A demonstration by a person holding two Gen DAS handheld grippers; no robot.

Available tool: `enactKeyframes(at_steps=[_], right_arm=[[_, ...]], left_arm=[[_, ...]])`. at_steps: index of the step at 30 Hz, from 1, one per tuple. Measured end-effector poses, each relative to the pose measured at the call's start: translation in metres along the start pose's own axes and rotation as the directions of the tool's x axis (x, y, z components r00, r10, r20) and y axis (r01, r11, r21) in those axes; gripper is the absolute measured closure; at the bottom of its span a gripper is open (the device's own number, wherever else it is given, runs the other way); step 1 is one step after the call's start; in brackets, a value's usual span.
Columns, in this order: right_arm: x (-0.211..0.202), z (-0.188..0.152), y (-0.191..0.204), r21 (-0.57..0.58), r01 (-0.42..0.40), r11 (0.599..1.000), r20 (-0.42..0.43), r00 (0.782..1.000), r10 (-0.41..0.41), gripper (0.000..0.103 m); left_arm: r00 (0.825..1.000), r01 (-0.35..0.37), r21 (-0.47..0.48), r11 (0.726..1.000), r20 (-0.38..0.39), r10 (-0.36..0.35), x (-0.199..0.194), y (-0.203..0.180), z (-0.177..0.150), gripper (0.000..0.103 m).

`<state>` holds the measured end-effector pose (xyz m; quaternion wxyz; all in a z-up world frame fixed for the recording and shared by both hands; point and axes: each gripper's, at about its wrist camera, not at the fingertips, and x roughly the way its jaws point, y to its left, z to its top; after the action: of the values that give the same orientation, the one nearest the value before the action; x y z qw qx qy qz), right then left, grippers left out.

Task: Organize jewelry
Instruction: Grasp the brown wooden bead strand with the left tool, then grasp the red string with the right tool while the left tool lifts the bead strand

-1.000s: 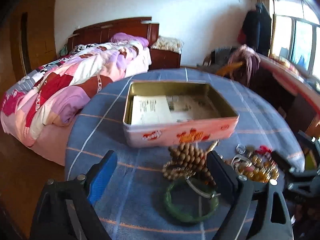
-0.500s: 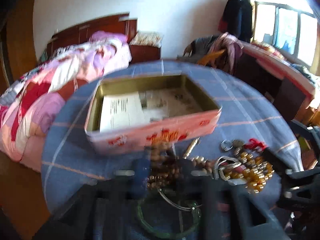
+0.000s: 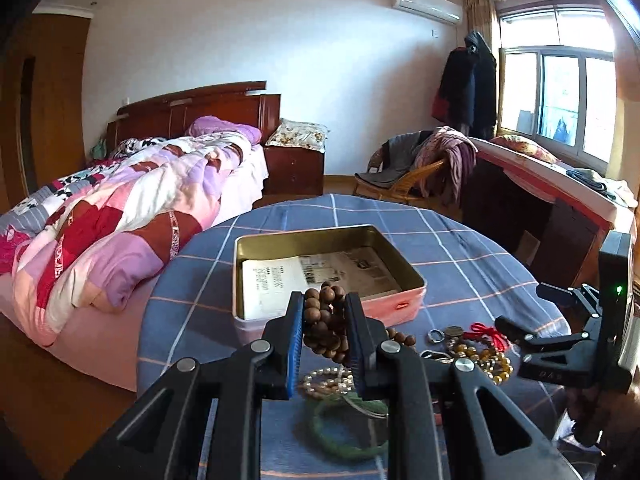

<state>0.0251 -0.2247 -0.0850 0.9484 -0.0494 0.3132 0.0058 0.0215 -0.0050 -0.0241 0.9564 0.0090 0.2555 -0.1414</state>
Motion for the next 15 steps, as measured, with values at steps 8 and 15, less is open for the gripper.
enactKeyframes(at_steps=[8,15], right_arm=[[0.005,-0.001,0.004,-0.020,-0.134,0.991,-0.066,0.989,0.132,0.029],[0.017,-0.005,0.011,-0.040,-0.197,0.980,-0.134,0.973,0.190,0.059]], left_arm=[[0.999,0.014,-0.006,1.000,-0.045,-0.014,0.013,0.003,-0.010,0.083],[0.998,0.026,0.006,1.000,-0.062,-0.026,0.014,-0.003,-0.015,0.083]])
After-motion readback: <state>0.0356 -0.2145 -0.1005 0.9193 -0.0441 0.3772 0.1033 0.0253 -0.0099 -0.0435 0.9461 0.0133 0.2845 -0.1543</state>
